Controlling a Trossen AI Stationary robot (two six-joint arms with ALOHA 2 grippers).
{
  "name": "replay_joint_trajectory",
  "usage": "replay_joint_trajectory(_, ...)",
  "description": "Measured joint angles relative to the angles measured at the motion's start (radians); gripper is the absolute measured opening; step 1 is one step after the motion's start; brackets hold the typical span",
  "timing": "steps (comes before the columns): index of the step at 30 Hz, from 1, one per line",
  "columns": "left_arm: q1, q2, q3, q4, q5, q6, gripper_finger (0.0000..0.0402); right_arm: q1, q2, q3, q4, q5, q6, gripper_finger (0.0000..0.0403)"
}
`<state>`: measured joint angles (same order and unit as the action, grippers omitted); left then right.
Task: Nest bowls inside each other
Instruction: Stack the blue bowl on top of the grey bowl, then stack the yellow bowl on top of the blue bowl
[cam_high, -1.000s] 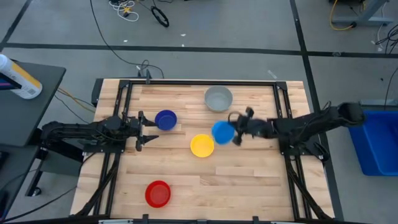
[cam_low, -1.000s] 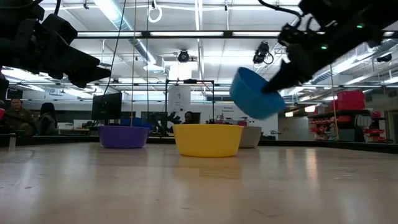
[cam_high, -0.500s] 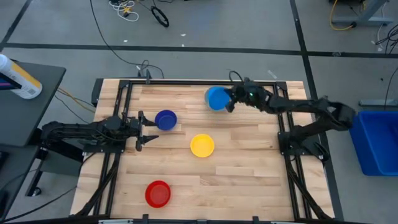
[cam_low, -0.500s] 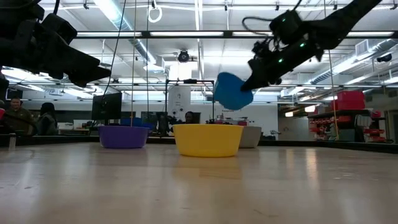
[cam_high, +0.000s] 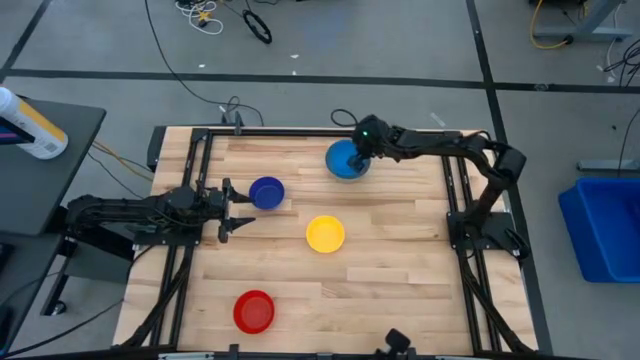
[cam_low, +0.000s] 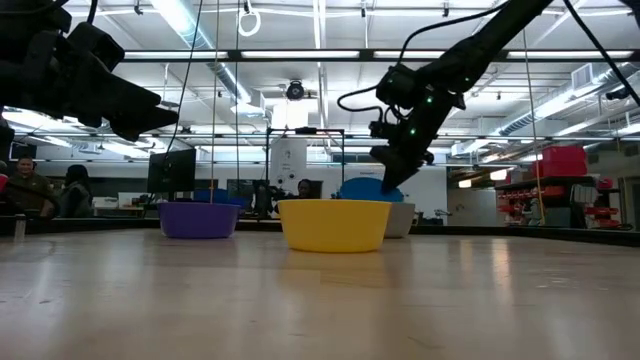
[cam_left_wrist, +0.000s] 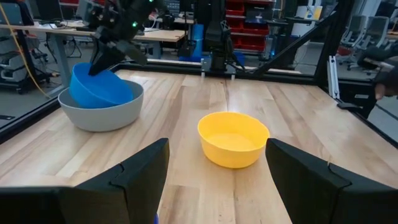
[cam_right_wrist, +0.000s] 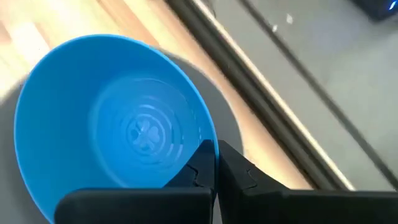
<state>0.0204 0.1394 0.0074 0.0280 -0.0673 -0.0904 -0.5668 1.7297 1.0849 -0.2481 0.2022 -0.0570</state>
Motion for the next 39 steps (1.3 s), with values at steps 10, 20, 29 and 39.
replay_joint_trajectory(10, 0.000, 0.000, 0.000, 0.000, 0.000, -0.004, 0.0273, -0.037, 0.003, 0.032, -0.223, -0.144, 0.022, 0.0003)
replay_joint_trajectory(20, 0.000, 0.000, 0.000, 0.000, 0.000, -0.007, 0.0273, -0.037, 0.003, 0.033, -0.152, -0.197, -0.004, 0.0096)
replay_joint_trajectory(29, 0.000, 0.000, 0.000, 0.000, 0.000, -0.003, 0.0273, 0.024, 0.003, 0.036, -0.047, -0.217, -0.011, 0.0151)
replay_joint_trajectory(39, 0.000, 0.000, 0.000, 0.000, 0.000, -0.003, 0.0273, 0.312, 0.002, 0.121, -0.191, -0.262, 0.068, 0.0178)
